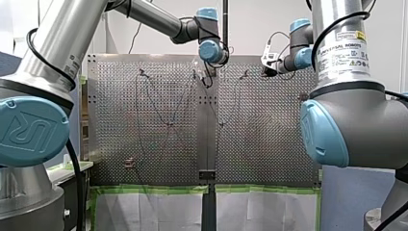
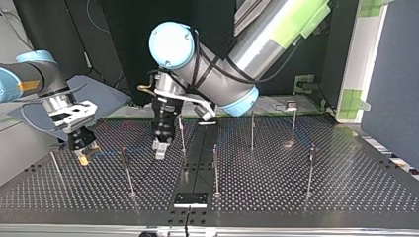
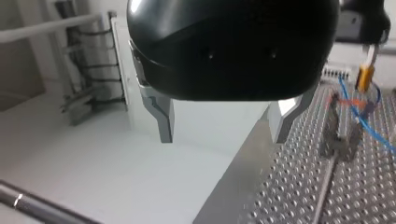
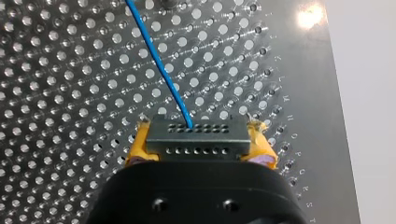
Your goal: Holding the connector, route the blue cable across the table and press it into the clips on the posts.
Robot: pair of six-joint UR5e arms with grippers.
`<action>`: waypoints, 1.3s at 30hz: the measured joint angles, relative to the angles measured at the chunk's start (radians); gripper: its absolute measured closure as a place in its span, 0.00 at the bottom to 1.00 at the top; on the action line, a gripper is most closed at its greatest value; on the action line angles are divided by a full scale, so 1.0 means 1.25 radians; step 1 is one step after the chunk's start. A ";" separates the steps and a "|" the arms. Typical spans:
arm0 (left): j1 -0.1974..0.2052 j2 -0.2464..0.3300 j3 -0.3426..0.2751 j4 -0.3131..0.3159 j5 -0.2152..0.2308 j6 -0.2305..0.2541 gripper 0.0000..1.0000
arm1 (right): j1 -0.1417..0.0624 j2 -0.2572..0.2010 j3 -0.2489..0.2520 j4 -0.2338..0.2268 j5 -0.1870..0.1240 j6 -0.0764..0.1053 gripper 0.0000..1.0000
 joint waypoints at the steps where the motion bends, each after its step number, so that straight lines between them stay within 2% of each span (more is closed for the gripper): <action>1: -0.001 -0.003 -0.006 0.006 -0.006 -0.003 0.00 | 0.001 0.000 0.000 0.000 0.000 0.000 1.00; 8: -0.008 -0.044 -0.054 0.054 -0.033 -0.038 0.00 | 0.005 0.000 0.000 0.002 0.000 -0.001 1.00; 19: -0.027 -0.129 -0.138 0.139 -0.044 -0.024 0.00 | 0.006 0.000 0.000 0.001 0.002 -0.001 1.00; 23: -0.039 -0.158 -0.168 0.168 -0.065 -0.031 0.00 | 0.006 0.001 0.001 0.000 0.002 -0.002 1.00; 27: -0.045 -0.190 -0.201 0.201 -0.091 -0.058 0.00 | 0.006 0.001 0.001 0.000 0.003 -0.002 1.00; 31: -0.047 -0.189 -0.229 0.229 -0.100 -0.074 0.00 | 0.006 0.002 0.001 0.000 0.003 -0.002 1.00; 39: -0.041 -0.143 -0.283 0.283 -0.107 -0.065 0.00 | 0.006 0.003 0.001 0.001 0.003 -0.002 1.00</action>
